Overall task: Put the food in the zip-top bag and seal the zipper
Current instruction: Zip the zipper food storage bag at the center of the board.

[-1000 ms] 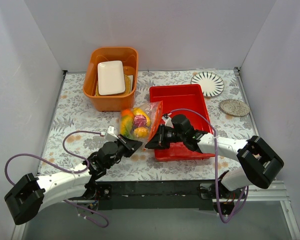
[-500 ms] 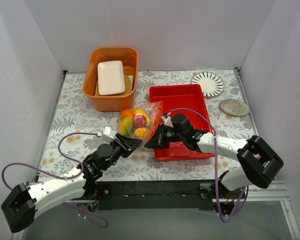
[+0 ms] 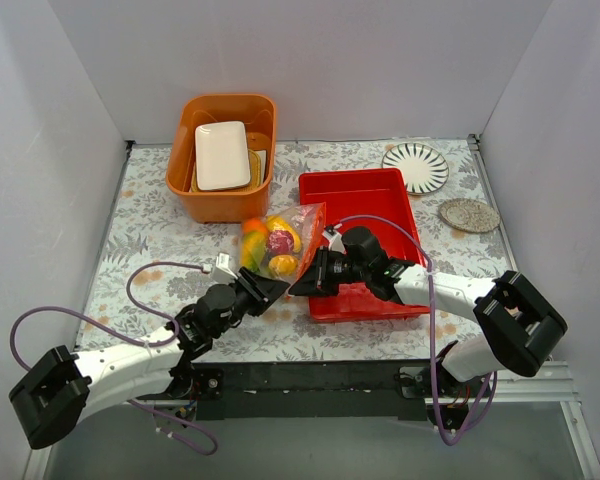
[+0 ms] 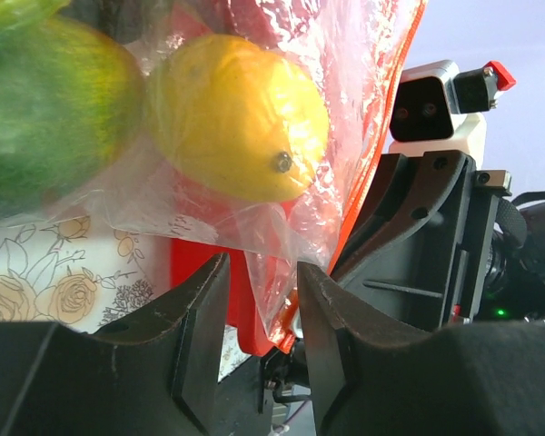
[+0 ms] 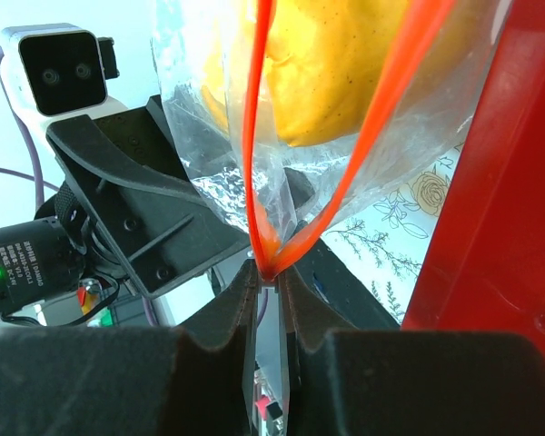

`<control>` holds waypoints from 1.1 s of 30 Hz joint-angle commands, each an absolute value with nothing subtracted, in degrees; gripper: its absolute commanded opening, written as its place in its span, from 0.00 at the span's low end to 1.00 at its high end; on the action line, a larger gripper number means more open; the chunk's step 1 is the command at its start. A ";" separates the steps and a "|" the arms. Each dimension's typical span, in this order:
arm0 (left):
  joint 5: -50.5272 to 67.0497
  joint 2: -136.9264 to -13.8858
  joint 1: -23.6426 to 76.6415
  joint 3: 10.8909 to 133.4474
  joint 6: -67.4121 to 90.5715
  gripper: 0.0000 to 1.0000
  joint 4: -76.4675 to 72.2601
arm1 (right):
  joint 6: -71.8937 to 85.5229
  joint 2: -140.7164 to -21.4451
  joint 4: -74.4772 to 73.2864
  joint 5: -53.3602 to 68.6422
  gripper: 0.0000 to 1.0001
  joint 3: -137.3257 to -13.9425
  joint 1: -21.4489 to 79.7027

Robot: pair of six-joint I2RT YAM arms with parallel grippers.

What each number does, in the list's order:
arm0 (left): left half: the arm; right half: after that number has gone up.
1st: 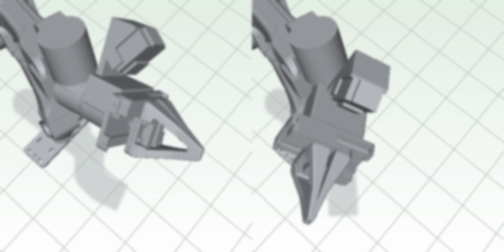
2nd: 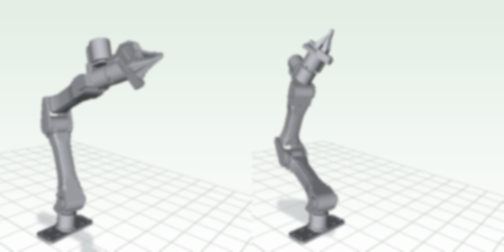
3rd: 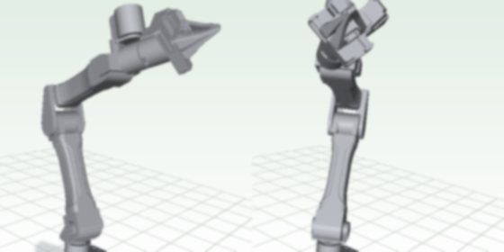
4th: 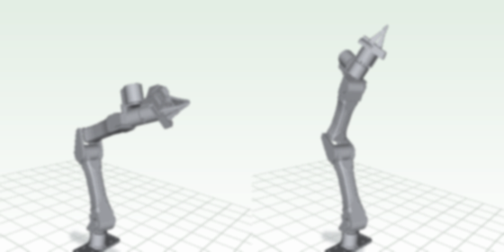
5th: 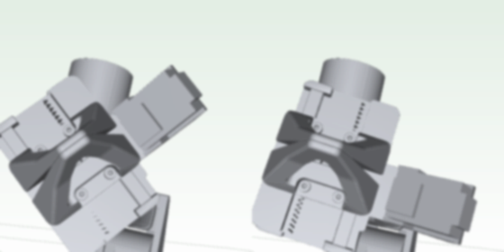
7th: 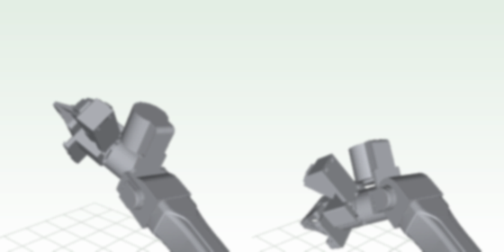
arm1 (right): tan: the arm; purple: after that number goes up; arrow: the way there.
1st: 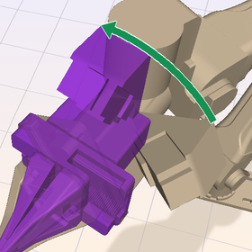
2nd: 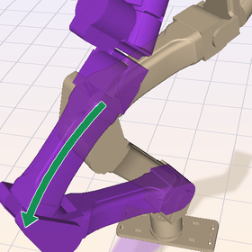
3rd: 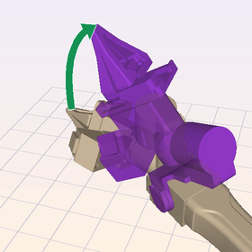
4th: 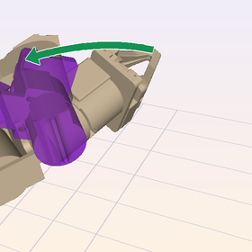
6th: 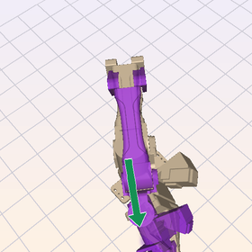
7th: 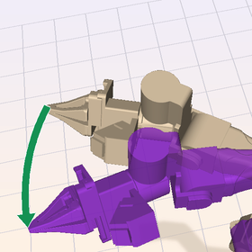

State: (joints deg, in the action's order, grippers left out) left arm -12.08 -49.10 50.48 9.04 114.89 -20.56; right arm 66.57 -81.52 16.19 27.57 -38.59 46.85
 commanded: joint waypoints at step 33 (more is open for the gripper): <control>-8.62 -47.11 50.63 10.20 133.95 0.00 -16.70 | 57.92 -78.93 5.71 16.35 0.05 -46.41 44.83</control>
